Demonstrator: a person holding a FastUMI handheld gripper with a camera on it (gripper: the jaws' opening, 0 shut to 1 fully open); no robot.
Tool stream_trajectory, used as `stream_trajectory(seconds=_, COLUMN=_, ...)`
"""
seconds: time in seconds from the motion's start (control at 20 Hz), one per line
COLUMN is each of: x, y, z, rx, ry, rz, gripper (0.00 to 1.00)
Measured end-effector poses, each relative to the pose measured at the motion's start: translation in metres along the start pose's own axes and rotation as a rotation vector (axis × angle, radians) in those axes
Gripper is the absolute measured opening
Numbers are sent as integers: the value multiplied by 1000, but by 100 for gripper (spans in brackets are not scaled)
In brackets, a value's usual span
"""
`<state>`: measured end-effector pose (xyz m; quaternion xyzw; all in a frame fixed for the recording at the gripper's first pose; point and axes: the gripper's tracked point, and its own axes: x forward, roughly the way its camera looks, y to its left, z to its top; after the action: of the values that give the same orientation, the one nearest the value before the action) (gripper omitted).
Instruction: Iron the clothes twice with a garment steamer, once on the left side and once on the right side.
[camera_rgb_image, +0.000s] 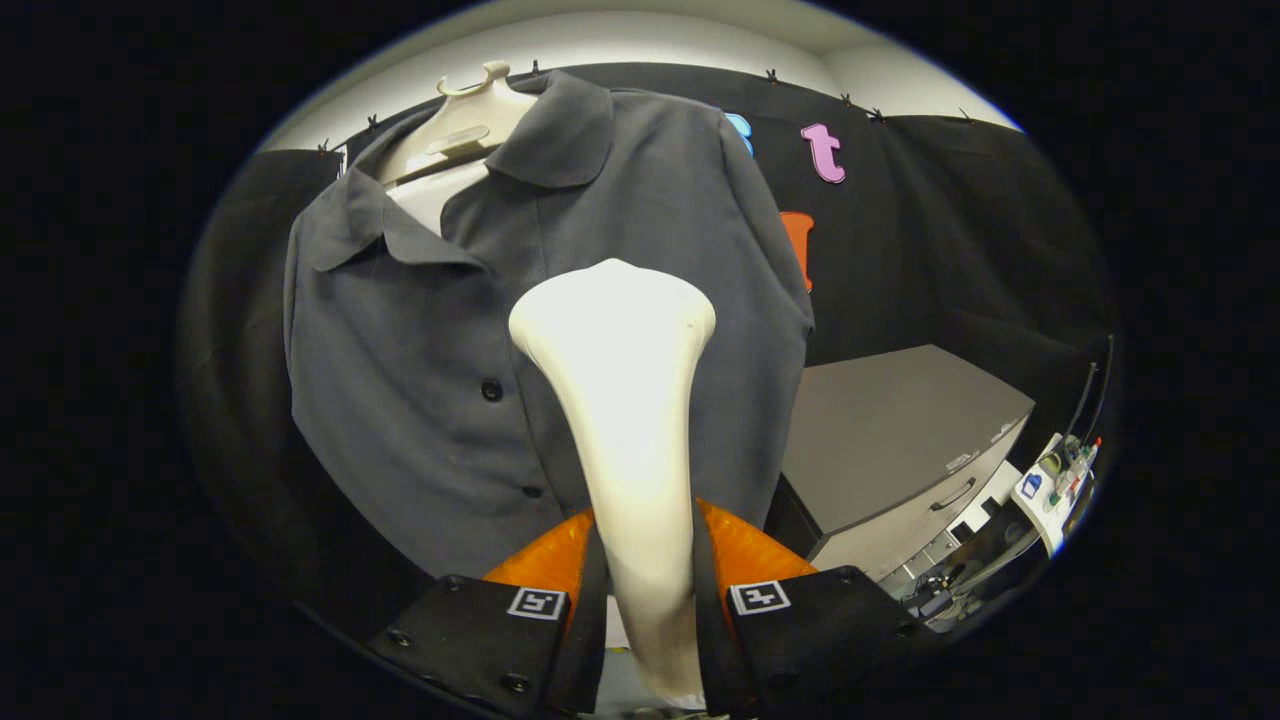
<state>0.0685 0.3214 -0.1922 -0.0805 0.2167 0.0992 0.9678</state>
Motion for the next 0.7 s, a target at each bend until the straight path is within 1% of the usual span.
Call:
stream_trajectory(seconds=0.35, x=25, y=-5, z=-37, rx=-6, ry=84, rz=-2, gripper=46)
stream_trajectory(seconds=0.7, x=32, y=-19, z=-71, rx=1, ry=152, rz=-14, gripper=46)
